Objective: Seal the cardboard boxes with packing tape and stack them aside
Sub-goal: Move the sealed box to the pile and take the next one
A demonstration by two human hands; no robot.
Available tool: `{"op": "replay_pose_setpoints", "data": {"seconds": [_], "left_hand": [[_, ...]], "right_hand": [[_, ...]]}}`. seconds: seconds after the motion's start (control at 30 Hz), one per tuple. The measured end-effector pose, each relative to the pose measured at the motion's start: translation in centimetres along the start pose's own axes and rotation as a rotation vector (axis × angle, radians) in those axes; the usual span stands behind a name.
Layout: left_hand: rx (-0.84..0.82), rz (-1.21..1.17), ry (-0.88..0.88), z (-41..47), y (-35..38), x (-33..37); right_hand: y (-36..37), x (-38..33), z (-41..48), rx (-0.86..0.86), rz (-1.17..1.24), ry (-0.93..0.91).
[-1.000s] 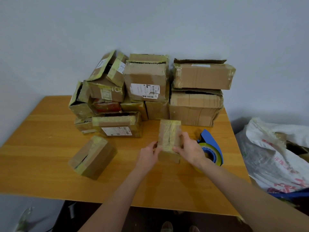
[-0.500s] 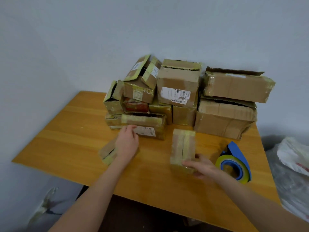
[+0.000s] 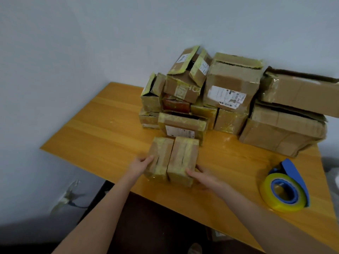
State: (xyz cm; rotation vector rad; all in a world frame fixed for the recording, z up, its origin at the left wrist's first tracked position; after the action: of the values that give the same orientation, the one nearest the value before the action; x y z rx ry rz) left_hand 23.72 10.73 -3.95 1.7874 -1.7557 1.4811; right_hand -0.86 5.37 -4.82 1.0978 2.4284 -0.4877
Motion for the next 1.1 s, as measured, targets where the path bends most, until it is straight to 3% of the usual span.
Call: {"op": "replay_pose_setpoints", "data": {"seconds": [0.1, 0.3, 0.73, 1.1], "left_hand": [[0.021, -0.316, -0.057, -1.7, 0.1, -1.0], [-0.048, -0.594, -0.005, -4.4, -2.2, -2.3], [0.428, -0.805, 0.061, -7.1, -12.7, -2.5], [0.417, -0.78, 0.104, 5.0, -26.8, -2.8]], "right_hand": [[0.3, 0.3, 0.4, -0.019, 0.109, 0.033], [1.3, -1.1, -1.1, -0.192, 0.229, -0.113], [6.6, -11.0, -3.2, -0.226, 0.217, -0.331], [16.7, -24.6, 1.5, -0.162, 0.246, -0.407]]}}
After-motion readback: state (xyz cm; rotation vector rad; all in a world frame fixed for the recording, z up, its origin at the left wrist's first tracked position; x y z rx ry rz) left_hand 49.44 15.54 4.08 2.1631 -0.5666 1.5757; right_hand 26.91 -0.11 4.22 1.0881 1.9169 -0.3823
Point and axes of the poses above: each hand's wrist, its own z-axis towards the middle knuckle, its own y-axis out of the palm, x = y × z, the point moved 4 cm from there along z, towards the middle knuckle, and after that the axes turned 9 degrees about y, right-handed, at the moved point
